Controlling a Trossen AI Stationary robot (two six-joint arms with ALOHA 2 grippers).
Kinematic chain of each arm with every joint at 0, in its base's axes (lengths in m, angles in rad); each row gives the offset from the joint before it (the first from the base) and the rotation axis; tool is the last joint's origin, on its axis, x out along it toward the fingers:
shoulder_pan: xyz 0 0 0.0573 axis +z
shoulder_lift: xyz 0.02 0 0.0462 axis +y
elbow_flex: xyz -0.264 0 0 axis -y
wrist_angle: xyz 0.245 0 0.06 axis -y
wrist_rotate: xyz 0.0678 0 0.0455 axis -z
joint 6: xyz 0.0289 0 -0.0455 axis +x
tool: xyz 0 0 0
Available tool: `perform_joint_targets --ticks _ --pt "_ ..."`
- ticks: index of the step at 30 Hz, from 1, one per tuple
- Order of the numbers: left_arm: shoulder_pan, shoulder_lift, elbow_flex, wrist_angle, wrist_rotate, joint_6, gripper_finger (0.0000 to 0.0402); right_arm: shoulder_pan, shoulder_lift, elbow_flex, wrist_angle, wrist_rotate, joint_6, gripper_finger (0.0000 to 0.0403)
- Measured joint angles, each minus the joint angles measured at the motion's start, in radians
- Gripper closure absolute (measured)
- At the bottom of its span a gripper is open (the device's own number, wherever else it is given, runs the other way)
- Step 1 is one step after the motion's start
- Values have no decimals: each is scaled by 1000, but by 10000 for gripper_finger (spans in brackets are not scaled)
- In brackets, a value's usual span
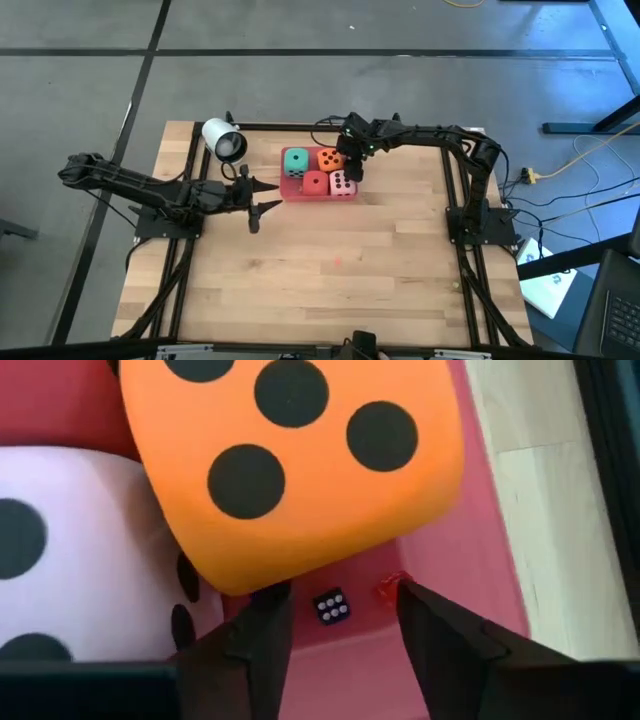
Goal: Pick & Place Dice
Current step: Put the small transparent dice into the pink bin
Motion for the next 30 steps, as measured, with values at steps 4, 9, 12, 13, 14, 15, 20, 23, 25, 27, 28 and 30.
perform_joint_targets --ticks 4,9,12,13,14,15,20,23,25,27,28,30 --pt "0 0 0 -12 0 0 212 0 -5 0 8 72 0 215" --pt "0 0 0 -21 -5 0 212 -1 -47 0 7 122 -1 213" --pt "0 0 0 -21 -6 1 212 -1 -84 0 9 124 -1 213" --pt "0 0 0 -21 -6 1 212 -1 -97 0 12 124 -1 213" --pt "0 0 0 -21 -6 2 212 0 -111 0 16 123 -1 213" --pt "0 0 0 -21 -6 3 212 0 -125 0 19 121 2 213" --pt "0 0 0 -23 -8 21 212 0 -211 0 71 57 47 213" --pt "0 0 0 -25 -10 23 212 0 -265 -1 113 18 75 213" --pt "0 0 0 -25 -10 23 212 0 -301 0 132 -16 89 213" --pt "0 0 0 -25 -10 23 212 0 -338 -2 139 -38 102 213" --pt "0 0 0 -26 -11 23 212 2 -355 -7 148 -40 106 213" --pt "0 0 0 -26 -11 23 212 8 -395 -27 155 -39 111 213"
